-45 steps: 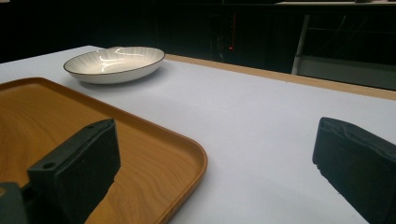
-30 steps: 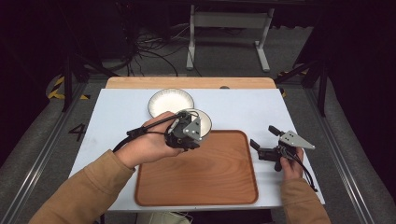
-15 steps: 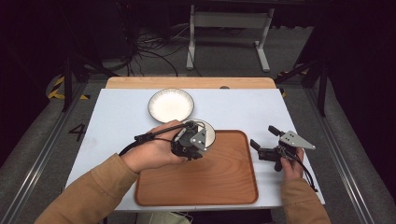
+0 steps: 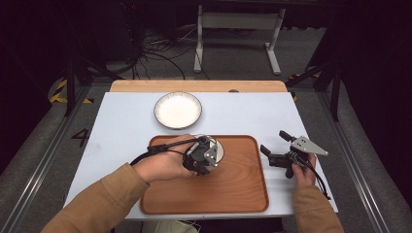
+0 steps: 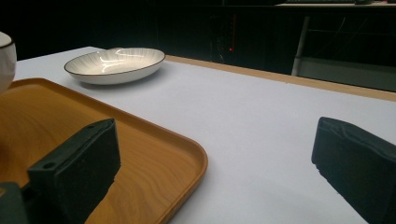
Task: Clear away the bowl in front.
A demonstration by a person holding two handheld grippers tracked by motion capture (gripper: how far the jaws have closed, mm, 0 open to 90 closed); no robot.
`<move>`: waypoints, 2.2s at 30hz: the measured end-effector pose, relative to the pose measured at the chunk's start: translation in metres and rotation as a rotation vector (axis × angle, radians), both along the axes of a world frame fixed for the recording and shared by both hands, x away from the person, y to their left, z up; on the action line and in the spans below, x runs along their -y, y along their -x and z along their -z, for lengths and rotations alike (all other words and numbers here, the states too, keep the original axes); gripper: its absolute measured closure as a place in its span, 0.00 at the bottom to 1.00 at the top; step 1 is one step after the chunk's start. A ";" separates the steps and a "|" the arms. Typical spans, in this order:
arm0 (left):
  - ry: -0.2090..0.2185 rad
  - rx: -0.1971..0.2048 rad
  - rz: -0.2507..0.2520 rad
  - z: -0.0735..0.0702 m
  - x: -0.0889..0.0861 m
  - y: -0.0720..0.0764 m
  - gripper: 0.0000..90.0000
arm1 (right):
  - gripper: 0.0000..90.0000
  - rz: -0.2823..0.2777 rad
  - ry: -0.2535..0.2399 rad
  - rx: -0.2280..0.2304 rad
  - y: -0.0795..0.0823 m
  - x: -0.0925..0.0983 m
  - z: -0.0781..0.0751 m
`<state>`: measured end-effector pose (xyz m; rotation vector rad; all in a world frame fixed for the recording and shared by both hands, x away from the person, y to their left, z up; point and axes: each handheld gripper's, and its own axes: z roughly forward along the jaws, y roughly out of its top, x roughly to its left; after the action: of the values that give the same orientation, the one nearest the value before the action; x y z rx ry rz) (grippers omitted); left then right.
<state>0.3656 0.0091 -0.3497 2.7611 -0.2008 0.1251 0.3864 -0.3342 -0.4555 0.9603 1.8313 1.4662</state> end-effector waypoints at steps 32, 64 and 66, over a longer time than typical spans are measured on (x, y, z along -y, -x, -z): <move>0.028 -0.062 -0.027 0.037 0.010 -0.004 0.91 | 0.01 0.001 -0.002 -0.002 0.000 0.000 0.000; 0.232 -0.149 -0.112 0.018 0.000 0.003 0.48 | 0.02 -0.002 -0.013 -0.004 -0.001 0.002 0.000; 0.274 -0.136 -0.120 0.015 -0.002 0.003 0.40 | 0.02 0.001 -0.018 -0.006 -0.001 0.002 0.000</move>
<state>0.3622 0.0116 -0.3651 2.4953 0.0183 -0.0052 0.3875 -0.3365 -0.4555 0.9757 1.8242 1.4832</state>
